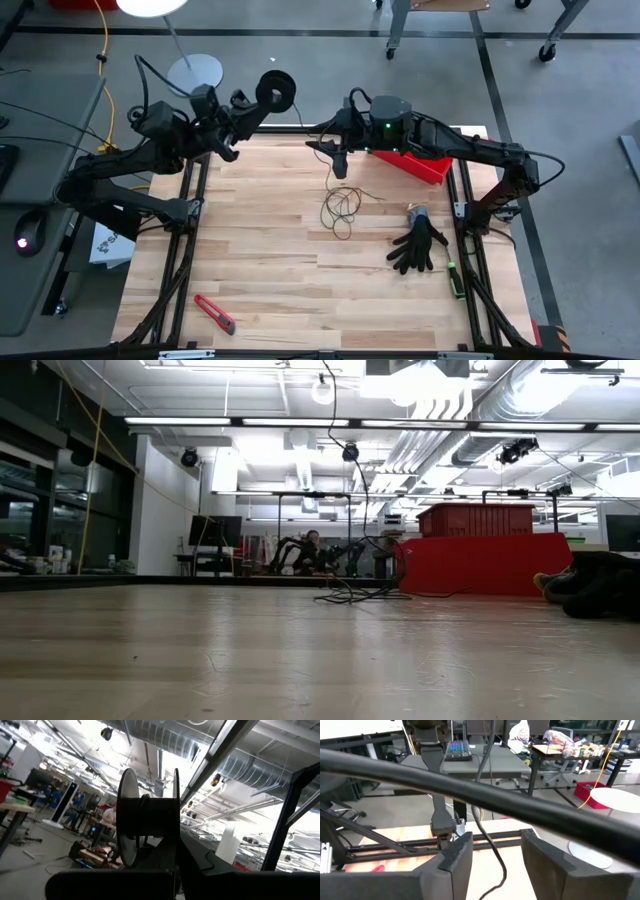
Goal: Coil cords
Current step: Coil the black wire on the spool
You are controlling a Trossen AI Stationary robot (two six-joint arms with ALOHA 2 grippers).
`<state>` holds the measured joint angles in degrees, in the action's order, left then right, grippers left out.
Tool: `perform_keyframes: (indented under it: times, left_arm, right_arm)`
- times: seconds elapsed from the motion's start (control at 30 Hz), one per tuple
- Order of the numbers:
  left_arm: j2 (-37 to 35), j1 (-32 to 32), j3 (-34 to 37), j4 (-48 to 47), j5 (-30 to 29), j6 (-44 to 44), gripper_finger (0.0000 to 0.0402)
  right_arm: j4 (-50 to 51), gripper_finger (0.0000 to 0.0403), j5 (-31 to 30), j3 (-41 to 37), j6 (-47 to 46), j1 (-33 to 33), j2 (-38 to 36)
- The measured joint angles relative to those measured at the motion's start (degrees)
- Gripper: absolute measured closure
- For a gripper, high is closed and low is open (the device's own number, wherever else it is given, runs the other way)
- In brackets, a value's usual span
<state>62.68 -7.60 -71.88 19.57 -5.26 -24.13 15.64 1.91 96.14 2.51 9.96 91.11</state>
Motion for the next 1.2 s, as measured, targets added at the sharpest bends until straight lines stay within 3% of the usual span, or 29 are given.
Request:
perform_keyframes:
  times: [0.2,0.5,0.73,1.0,1.2]
  left_arm:
    - [0.00,0.01,0.00,-0.02,-1.23,1.86,0.0401]
    - [0.00,-1.61,0.00,-0.20,-2.06,1.89,0.0401]
    - [0.19,-3.66,0.00,-0.17,-5.90,1.78,0.0401]
    - [2.05,-4.83,0.02,1.84,-4.31,-2.17,0.0401]
    - [4.70,-4.83,-0.01,6.58,-2.49,-6.45,0.0401]
  right_arm:
    - [0.00,0.0275,-0.99,0.00,1.16,-0.04,0.00]
    - [0.02,0.0393,-1.96,0.00,2.07,-0.89,0.00]
    - [-0.04,0.0401,-2.50,0.00,-1.08,-2.89,0.34]
    - [0.30,0.0402,-3.23,0.00,-2.56,-4.37,2.21]
    - [-5.24,0.0402,-2.59,-0.01,-4.40,-4.42,2.71]
